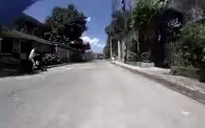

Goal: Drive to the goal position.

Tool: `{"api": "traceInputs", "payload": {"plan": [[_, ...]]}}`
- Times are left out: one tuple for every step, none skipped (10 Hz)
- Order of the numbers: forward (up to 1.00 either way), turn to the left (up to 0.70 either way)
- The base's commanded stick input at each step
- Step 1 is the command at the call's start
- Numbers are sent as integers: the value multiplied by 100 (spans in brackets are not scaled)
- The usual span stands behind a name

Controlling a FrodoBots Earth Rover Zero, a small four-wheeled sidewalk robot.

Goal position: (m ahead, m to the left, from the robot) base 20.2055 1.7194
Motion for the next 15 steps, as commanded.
{"api": "traceInputs", "payload": {"plan": [[100,0],[100,0],[100,0],[100,0],[100,0],[100,0],[100,0],[100,0],[100,0],[100,0],[100,-15],[100,-40],[100,-40],[100,-40],[100,-39]]}}
